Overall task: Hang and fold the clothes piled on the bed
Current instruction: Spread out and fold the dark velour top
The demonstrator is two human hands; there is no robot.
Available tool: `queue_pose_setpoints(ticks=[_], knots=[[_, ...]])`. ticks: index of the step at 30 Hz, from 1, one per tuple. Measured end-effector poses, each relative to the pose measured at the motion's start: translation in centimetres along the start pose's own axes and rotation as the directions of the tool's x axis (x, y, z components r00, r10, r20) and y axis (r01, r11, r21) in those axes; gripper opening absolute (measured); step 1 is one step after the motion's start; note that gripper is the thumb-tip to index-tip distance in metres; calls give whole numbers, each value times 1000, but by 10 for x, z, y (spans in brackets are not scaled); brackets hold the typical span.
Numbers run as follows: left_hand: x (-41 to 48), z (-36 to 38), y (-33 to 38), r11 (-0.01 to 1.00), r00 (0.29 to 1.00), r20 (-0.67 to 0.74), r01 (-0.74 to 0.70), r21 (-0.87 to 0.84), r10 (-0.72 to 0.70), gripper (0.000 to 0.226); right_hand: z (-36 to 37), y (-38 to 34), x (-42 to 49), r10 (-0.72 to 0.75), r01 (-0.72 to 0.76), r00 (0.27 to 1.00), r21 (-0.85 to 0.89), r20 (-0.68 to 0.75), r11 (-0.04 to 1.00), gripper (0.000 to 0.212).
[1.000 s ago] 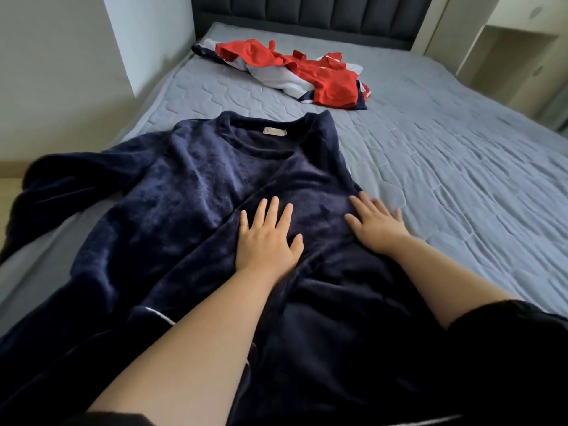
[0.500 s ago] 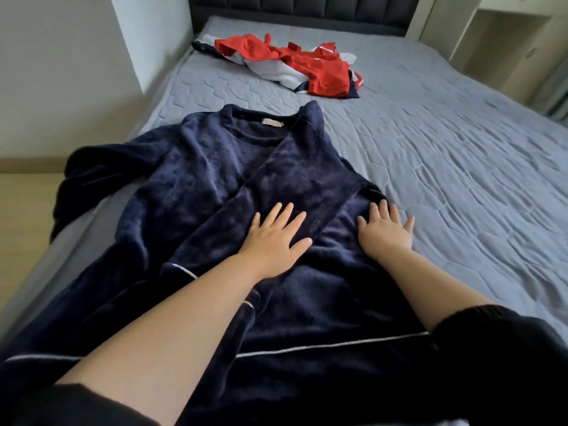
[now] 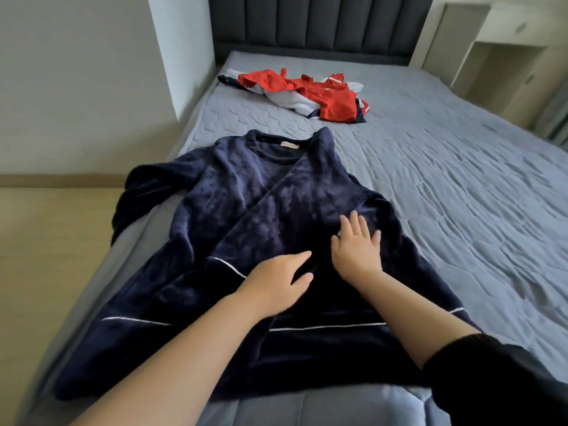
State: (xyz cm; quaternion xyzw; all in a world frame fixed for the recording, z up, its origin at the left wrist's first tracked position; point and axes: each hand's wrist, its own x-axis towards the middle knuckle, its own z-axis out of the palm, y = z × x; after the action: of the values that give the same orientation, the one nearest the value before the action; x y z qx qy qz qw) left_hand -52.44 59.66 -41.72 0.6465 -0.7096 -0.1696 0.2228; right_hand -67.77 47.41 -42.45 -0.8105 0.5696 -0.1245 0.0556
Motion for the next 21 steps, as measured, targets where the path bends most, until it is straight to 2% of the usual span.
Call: queue_pose_setpoints(ticks=[2, 4, 6, 8, 10, 13, 14, 15, 18, 19, 21], knots=[[-3, -22, -19, 962, 986, -165, 67, 266, -24, 56, 5, -22, 0, -141, 140, 990, 56, 16, 989, 56], [-15, -32, -44, 855, 958, -119, 286, 432, -261, 62, 19, -33, -7, -214, 206, 964, 68, 156, 976, 59], [-31, -31, -62, 798, 884, -22, 431, 422, -466, 64, 32, -34, -14, -195, 196, 935, 28, 295, 980, 61], [-44, -31, -72, 809, 868, 0, 463, 362, -497, 63, 31, -38, -10, -149, 166, 926, -20, 346, 986, 63], [-50, -38, -78, 802, 862, -57, 491, 340, -503, 61, 19, -50, -3, -89, 145, 919, -119, 383, 982, 61], [-65, -53, -89, 721, 797, -136, 594, 357, -589, 60, 2, -79, 0, -9, 149, 923, -333, 385, 931, 45], [-71, -58, -94, 685, 756, -158, 646, 337, -636, 59, 1, -92, -2, -26, 163, 929, -345, 369, 924, 44], [-77, -63, -99, 658, 713, -175, 697, 285, -679, 59, 2, -105, -4, -79, 183, 935, -281, 345, 942, 48], [-92, -79, -109, 640, 630, -186, 768, 9, -754, 63, 18, -141, -21, -215, 191, 921, 104, 326, 976, 63], [-95, -84, -111, 632, 615, -158, 769, -98, -773, 67, 26, -149, -28, -216, 173, 909, 147, 356, 974, 66], [-102, -93, -117, 576, 594, -25, 768, -281, -804, 79, 46, -153, -42, -187, 164, 903, 91, 387, 982, 69]])
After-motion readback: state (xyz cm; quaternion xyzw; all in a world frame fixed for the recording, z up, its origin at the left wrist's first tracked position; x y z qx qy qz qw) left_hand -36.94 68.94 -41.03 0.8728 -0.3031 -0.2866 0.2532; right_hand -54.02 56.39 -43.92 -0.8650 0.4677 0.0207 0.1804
